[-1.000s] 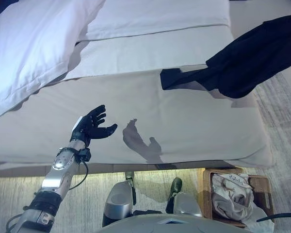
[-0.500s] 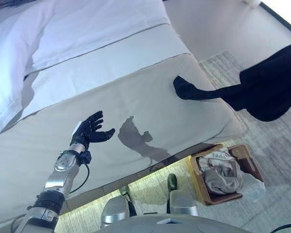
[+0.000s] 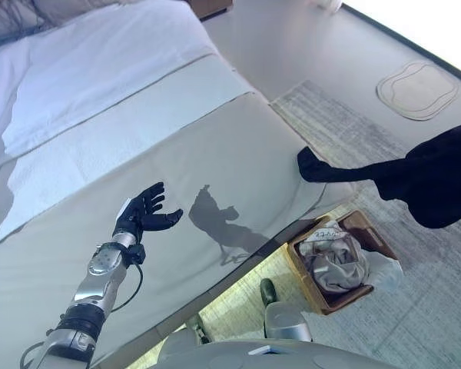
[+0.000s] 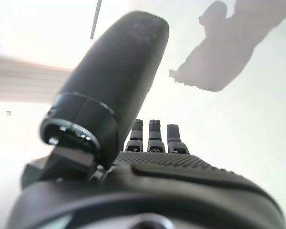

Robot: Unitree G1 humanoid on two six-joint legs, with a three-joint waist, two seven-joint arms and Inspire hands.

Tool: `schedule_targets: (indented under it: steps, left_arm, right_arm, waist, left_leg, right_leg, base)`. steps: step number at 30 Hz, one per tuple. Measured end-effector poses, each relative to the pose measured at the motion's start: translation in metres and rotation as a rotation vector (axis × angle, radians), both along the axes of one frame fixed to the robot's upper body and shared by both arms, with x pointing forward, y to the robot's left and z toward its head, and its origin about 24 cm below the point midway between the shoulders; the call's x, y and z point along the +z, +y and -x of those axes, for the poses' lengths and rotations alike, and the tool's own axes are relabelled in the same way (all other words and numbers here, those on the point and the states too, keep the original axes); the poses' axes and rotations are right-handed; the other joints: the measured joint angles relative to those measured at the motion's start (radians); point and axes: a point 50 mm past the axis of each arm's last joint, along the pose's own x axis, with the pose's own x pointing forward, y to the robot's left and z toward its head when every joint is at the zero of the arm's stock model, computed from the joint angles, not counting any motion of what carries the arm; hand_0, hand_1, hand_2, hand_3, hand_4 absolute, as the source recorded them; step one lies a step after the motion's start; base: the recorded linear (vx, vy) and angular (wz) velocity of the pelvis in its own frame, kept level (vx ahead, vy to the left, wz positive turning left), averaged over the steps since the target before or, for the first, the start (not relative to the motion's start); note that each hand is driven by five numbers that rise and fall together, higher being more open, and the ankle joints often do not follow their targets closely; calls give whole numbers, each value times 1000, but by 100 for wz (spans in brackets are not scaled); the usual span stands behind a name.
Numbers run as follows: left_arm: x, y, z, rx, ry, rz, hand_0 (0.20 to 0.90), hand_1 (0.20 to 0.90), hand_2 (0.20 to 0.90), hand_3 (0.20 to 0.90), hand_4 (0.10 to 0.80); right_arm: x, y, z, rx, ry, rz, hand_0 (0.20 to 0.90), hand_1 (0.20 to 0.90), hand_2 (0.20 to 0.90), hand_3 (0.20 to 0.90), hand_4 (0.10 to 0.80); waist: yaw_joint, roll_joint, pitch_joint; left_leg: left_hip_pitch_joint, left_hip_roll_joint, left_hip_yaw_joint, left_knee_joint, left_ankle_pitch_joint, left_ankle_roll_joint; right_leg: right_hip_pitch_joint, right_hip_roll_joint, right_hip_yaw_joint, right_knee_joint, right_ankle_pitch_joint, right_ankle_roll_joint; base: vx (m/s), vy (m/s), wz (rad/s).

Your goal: Pick up the clothes from the bed and place them into the basket

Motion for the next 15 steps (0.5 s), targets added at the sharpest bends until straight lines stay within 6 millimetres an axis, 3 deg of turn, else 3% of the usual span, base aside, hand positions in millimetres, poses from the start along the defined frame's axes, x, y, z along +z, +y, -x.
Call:
schedule_targets:
  steps: [8, 15]
  left_arm:
    - [-10, -2, 5, 13, 36, 3, 900, 900, 900, 900, 800]
    - [-11, -2, 6, 9, 45, -5, 900, 900, 900, 900, 800]
  right_arm:
    - [-20, -4, 13, -8, 108, 25, 300, 300, 300, 200, 100]
    - [-25, -7, 20, -24, 133, 23, 300, 300, 300, 200, 100]
  waist:
    - [-42, 14, -49]
    - [-59, 27, -57]
  left_leg:
    - [6, 2, 28, 0, -8, -9]
    - [4, 4, 40, -1, -9, -9]
  right_leg:
    - [-12, 5, 34, 0, 0, 0]
    - [-24, 7, 43, 0, 0, 1]
  base:
    - [-20, -19, -11]
    - [-13, -11, -5]
